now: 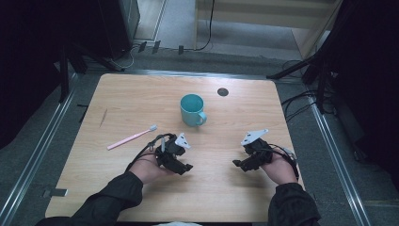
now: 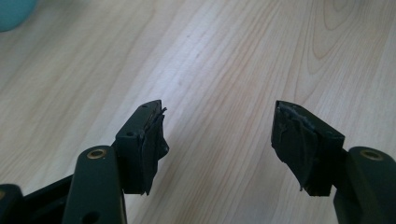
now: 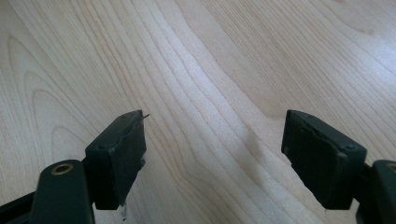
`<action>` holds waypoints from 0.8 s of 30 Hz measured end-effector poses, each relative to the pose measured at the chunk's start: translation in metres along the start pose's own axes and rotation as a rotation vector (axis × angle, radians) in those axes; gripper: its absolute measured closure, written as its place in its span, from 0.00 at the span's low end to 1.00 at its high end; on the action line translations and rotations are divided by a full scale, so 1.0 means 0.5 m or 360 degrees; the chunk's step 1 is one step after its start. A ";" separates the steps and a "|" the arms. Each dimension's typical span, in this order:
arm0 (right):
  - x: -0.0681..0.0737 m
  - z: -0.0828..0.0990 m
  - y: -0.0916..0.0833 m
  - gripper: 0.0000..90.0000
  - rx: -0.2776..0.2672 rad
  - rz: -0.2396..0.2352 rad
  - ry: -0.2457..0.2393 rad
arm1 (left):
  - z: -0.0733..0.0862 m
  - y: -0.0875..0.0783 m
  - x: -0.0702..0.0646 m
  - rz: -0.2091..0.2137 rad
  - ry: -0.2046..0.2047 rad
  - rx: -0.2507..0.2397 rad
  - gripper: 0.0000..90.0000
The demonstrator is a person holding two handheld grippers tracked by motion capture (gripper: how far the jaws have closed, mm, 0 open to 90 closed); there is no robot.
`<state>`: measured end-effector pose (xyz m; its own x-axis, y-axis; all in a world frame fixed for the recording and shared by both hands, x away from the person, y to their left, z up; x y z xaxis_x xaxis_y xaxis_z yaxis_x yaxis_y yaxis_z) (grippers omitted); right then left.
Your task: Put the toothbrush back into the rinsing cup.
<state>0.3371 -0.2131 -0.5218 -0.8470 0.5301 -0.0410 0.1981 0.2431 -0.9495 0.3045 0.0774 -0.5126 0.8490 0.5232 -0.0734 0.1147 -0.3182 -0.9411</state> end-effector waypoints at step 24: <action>0.004 -0.008 0.000 0.24 -0.0009 -0.0028 -0.0012 | 0.041 -0.055 0.067 0.0059 -0.0148 -0.0067 0.46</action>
<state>0.3374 -0.2089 -0.5207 -0.8539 0.5197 -0.0265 0.1859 0.2570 -0.9484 0.3192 0.1200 -0.4961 0.8017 0.5810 -0.1402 0.1071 -0.3705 -0.9226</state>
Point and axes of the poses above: each handheld gripper's, and its own axes: y roughly forward along the jaws, z roughly out of its underside, x roughly to its left, the point moved 2 cm from there along y, roughly forward along the jaws, and after that the axes turned 14 degrees about x, right-handed, at the moved point
